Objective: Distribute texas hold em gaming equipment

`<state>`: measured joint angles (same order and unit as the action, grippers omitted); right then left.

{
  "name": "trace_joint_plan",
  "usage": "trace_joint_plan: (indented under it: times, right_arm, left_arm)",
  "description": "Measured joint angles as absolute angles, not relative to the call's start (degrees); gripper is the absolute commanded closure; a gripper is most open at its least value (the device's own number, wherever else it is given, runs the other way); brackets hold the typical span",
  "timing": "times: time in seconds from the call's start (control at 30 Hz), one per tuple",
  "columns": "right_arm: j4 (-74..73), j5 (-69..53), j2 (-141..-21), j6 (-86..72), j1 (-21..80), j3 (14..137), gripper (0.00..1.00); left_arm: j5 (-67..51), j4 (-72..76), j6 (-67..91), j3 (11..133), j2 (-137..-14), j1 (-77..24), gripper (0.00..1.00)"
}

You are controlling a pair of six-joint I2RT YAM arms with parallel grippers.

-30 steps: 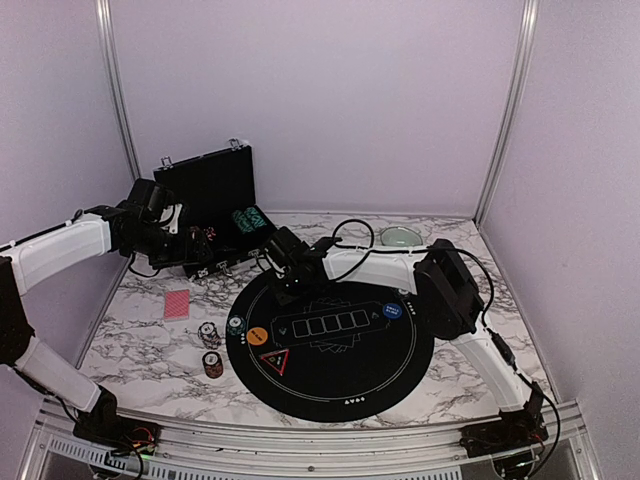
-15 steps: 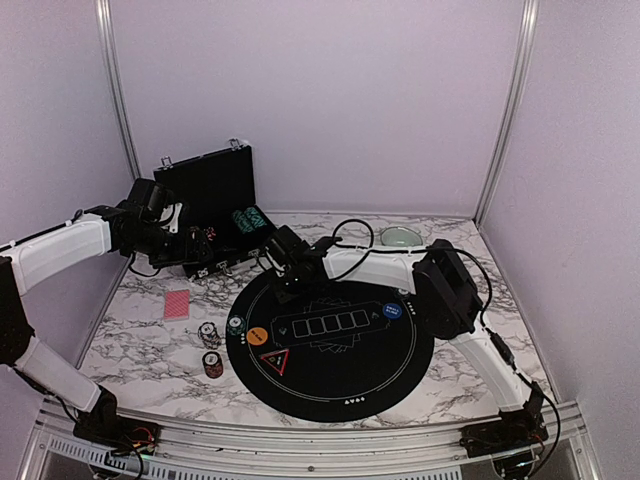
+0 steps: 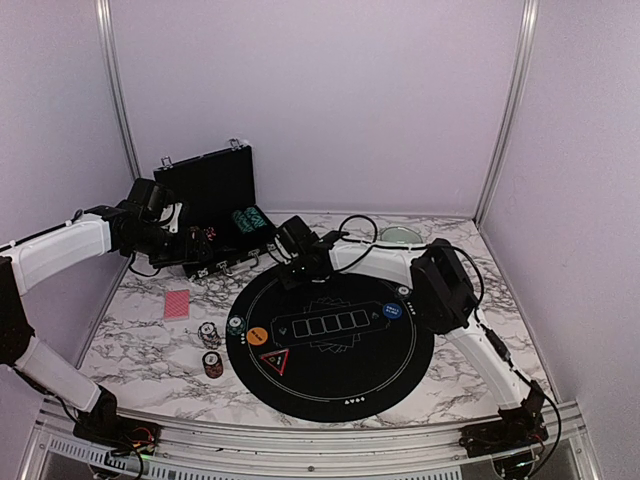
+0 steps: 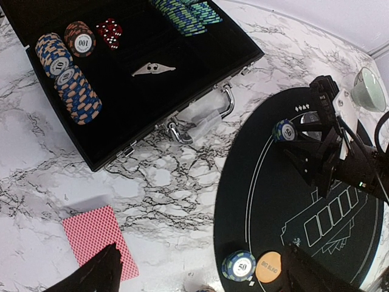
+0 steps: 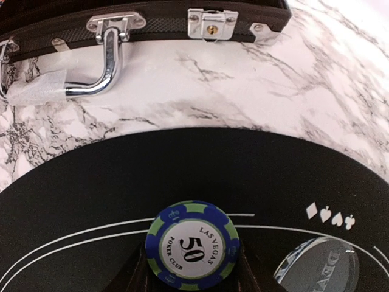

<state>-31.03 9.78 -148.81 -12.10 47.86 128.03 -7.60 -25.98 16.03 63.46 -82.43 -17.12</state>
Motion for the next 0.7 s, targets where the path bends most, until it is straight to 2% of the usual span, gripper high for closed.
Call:
trace_joint_plan:
  times: [0.7]
  right_arm:
    - [-28.77,9.89,-150.78,-9.50,42.41,130.37,0.71]
  left_arm:
    - [-8.56,-25.98,16.03,63.46,-82.46,-17.02,0.08]
